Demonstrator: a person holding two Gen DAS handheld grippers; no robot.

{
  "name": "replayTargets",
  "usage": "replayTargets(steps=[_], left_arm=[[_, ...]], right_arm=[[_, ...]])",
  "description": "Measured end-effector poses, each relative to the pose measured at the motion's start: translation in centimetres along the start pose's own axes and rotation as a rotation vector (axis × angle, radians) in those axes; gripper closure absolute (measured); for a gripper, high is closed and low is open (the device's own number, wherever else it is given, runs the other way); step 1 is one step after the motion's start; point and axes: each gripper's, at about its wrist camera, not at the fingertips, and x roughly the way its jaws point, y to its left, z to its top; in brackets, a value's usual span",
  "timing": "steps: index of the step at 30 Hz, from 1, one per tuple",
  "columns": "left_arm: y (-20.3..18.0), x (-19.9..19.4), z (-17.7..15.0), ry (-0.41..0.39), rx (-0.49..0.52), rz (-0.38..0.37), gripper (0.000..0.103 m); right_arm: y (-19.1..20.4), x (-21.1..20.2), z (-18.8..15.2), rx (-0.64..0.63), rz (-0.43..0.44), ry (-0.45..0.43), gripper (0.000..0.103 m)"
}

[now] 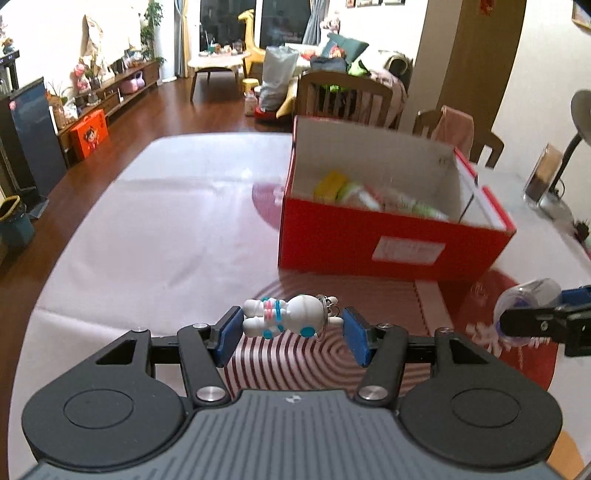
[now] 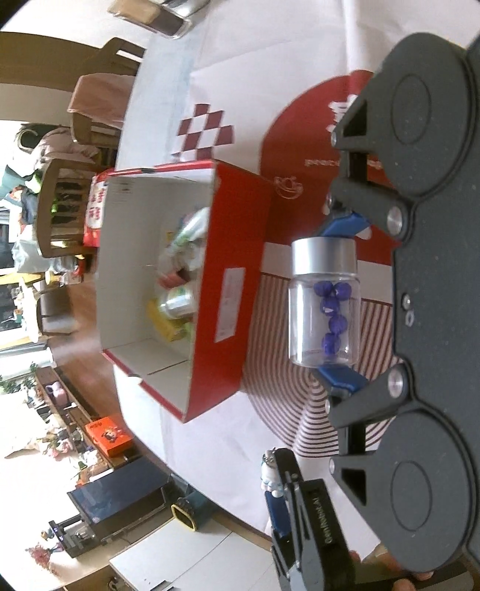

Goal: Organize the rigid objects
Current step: 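Carry the doll keychain and pill bottle into the red shoebox with both tools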

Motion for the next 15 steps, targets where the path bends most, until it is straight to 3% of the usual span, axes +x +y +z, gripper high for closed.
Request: replayTargets(steps=[15], left_arm=[[-2.5, -0.7, 7.6, -0.1, -0.032, 0.042, 0.046]], right_arm=[[-2.6, -1.4, 6.0, -0.085, 0.02, -0.105, 0.036]])
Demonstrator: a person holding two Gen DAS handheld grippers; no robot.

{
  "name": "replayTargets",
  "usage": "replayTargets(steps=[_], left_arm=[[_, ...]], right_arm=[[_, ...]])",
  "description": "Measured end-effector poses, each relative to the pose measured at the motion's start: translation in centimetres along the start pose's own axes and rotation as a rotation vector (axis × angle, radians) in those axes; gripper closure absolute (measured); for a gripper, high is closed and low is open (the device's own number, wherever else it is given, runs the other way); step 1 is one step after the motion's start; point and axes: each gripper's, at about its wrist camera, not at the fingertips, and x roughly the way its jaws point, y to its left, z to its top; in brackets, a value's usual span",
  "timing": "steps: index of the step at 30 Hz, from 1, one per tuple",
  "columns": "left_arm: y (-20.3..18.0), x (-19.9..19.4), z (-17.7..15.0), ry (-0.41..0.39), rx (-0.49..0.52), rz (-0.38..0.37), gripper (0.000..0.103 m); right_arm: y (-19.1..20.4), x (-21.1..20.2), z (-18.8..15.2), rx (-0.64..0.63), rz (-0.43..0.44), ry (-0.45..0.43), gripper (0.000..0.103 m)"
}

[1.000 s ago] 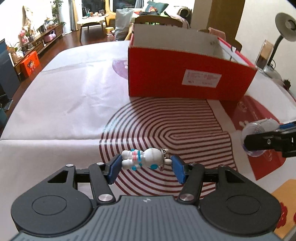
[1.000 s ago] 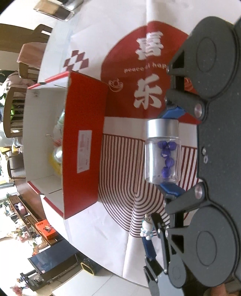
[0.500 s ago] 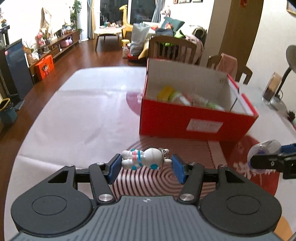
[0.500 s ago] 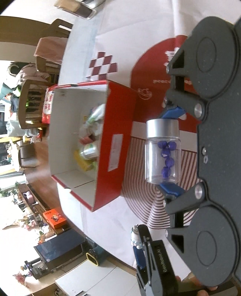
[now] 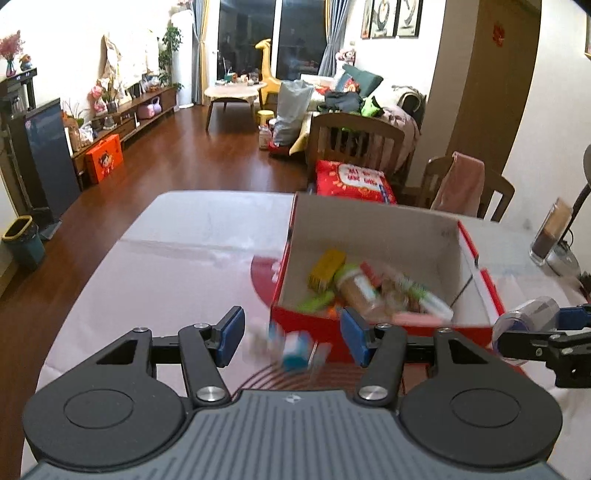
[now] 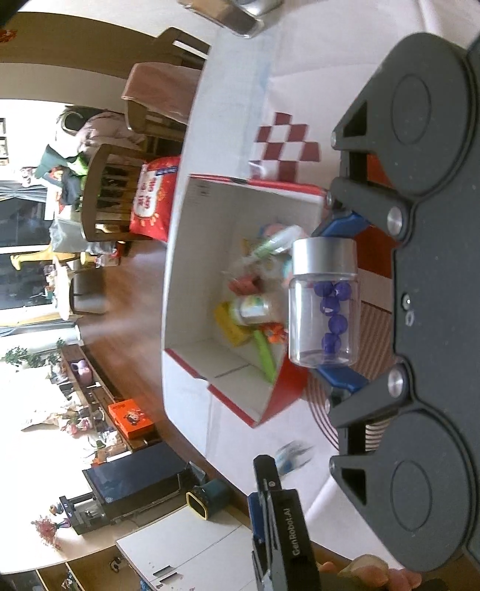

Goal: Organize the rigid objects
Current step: 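Carry the doll keychain and pill bottle into the red shoebox with both tools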

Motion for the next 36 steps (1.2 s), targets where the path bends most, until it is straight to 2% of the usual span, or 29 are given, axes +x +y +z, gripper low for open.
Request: replayTargets(steps=[4, 5, 9, 12, 19, 21, 24, 25, 27, 36], left_arm=[[-1.3, 0.6, 1.5, -0.019, 0.027, -0.018, 0.05], [-1.5, 1.0, 1.8, -0.008, 0.029, -0.02, 0.054], [-0.8, 2.0, 2.6, 0.036, 0.016, -0.06, 0.054], [-0.1, 2.5, 1.4, 0.058, 0.05, -0.03, 0.054], [3.4, 6.8, -2.4, 0.187, 0.033, -0.002, 0.053], [4.0, 8.2, -3.6, 0.233, 0.035, -0.009, 0.045], [4.7, 9.8, -5.5, 0.272, 0.056, -0.025, 0.042], [4.7, 10.2, -6.1, 0.28, 0.064, -0.023, 0.042], [4.8, 11.2, -6.9, 0.297, 0.086, -0.026, 0.035], [5.5, 13.8, -8.0, 0.283, 0.127, 0.002, 0.034]], right_arm=[[-0.9, 0.4, 0.6, -0.007, 0.001, -0.009, 0.036], [-1.1, 0.5, 0.6, -0.006, 0.001, -0.008, 0.036], [-1.9, 1.0, 0.3, -0.005, 0.012, 0.004, 0.035], [-2.2, 1.3, 0.0, -0.005, 0.019, 0.016, 0.035], [-2.6, 2.3, -0.4, 0.023, 0.007, 0.047, 0.035], [-2.6, 2.3, -0.3, 0.017, 0.002, 0.046, 0.035], [-2.6, 2.6, -0.4, 0.031, -0.005, 0.054, 0.035], [-2.6, 2.7, -0.5, 0.034, -0.006, 0.058, 0.035], [-2.6, 3.0, -0.6, 0.034, -0.014, 0.07, 0.035], [-2.7, 3.4, -0.9, 0.043, -0.034, 0.089, 0.035]])
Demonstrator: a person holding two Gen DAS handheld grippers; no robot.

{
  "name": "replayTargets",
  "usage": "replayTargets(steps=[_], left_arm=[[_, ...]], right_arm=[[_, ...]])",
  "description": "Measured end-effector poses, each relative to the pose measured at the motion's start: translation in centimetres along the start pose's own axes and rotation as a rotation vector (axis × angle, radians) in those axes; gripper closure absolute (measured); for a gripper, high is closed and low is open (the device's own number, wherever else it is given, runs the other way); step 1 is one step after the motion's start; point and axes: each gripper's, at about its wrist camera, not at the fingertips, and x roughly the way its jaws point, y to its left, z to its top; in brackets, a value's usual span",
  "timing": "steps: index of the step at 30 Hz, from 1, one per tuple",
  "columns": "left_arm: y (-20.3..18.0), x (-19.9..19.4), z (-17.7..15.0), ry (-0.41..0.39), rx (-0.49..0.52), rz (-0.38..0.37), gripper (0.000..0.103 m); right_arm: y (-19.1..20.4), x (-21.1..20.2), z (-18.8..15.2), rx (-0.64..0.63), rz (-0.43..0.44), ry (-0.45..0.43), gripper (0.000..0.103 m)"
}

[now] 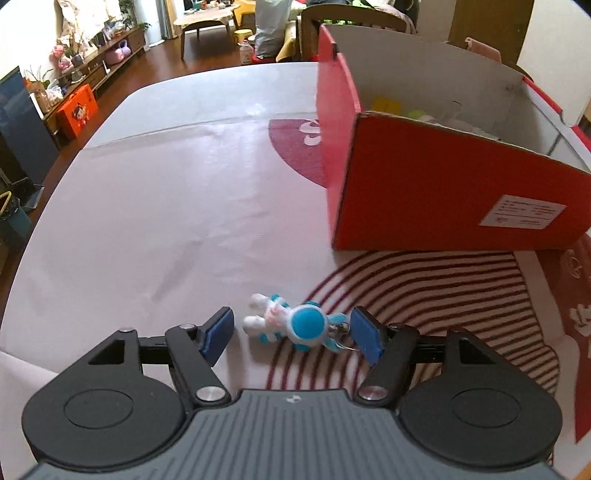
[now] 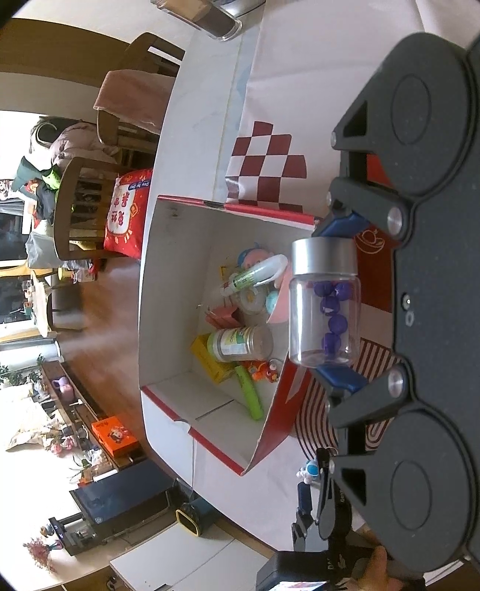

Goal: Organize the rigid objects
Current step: 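Carry the doll keychain and pill bottle into the red shoebox with both tools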

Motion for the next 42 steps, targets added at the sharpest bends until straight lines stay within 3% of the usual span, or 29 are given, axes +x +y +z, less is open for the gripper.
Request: replayTargets(steps=[12, 17, 25, 32, 42], left_arm=[[0.8, -0.5, -0.3, -0.022, 0.076, -0.037, 0.031], [1.5, -0.1, -0.5, -0.005, 0.071, -0.07, 0.028], [1.2, 0.1, -0.9, -0.031, 0.069, -0.056, 0.025], [0.5, -0.3, -1.0, -0.05, 0.083, -0.035, 0.043], [-0.3, -1.0, -1.0, -0.052, 0.054, 0.003, 0.044]], right_arm=[[0.0, 0.6, -0.2, 0.004, 0.002, 0.013, 0.035], [0.1, 0.8, -0.2, 0.002, -0.003, 0.02, 0.035], [0.3, 0.8, -0.3, -0.005, -0.004, 0.02, 0.035], [0.4, 0.6, -0.4, -0.006, -0.004, 0.016, 0.035], [0.6, -0.3, -0.3, -0.012, 0.002, -0.007, 0.035]])
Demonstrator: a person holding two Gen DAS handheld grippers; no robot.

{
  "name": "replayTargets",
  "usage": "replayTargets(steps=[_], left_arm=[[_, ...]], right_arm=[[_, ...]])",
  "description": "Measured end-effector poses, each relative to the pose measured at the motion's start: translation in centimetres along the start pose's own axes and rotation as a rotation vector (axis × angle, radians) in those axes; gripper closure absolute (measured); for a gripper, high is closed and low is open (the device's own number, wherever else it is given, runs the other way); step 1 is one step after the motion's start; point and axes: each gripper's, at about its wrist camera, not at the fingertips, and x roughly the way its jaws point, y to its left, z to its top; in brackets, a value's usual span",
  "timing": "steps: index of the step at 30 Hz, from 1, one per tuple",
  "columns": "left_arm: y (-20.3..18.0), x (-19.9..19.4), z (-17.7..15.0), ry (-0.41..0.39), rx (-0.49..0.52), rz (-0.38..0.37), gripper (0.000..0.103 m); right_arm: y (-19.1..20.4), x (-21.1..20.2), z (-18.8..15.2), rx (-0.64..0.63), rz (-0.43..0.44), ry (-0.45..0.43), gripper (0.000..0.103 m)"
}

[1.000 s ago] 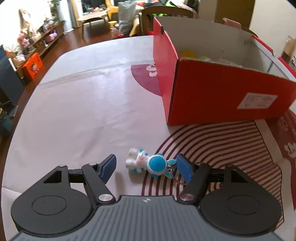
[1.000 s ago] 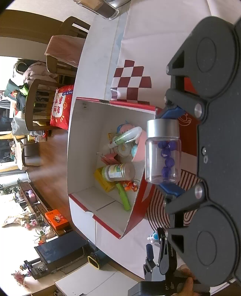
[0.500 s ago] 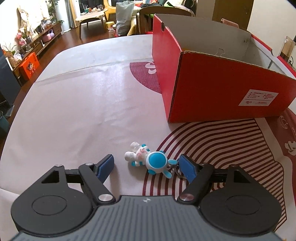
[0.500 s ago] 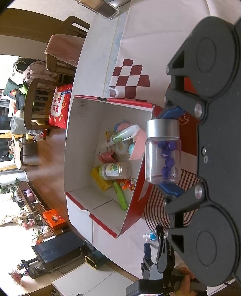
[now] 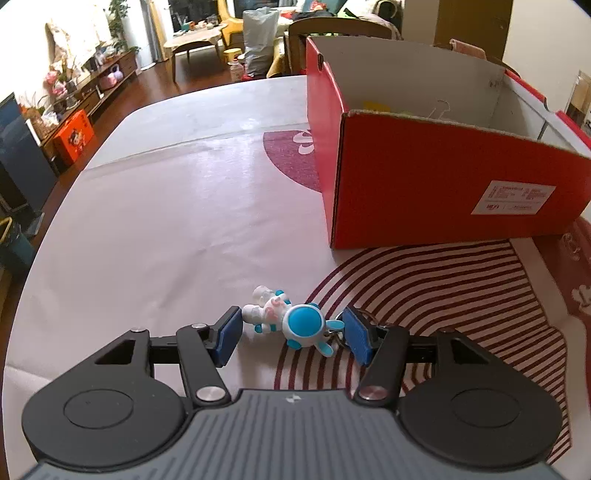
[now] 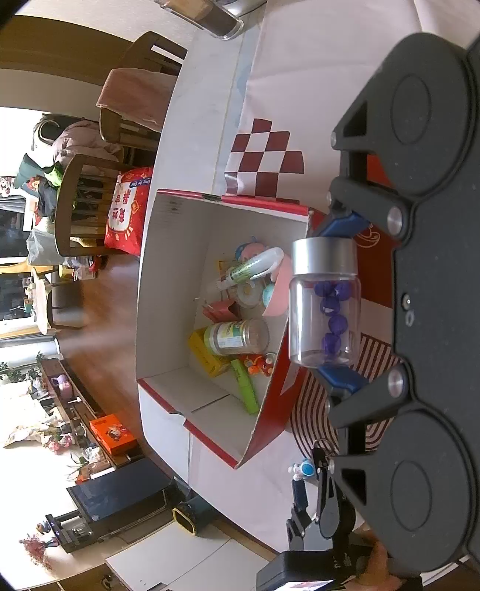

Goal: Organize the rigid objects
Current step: 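Carry the doll keychain and pill bottle into the red shoebox with both tools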

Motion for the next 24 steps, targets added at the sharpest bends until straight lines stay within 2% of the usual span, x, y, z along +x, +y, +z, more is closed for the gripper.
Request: replayTargets(steps=[8, 13, 17, 24], left_arm=[[-0.2, -4.4, 1.9, -0.054, -0.074, -0.064, 0.044], [-0.5, -8.0, 4.3, -0.125, -0.103, -0.11, 0.044], [-1.4, -11.0, 6.8, -0.209, -0.069, -0.132, 0.044], [-3.8, -11.3, 11.1, -0.24, -0.001, -0.149, 0.044]], right_arm=[[-0.1, -0.7, 0.7, -0.006, 0.005, -0.028, 0.035], [-0.1, -1.0, 1.4, -0.014, 0.004, -0.045, 0.035], [-0.1, -0.9, 2.1, -0.022, 0.002, -0.055, 0.035], [-0.1, 0.2, 3.5, -0.032, -0.01, -0.057, 0.035]])
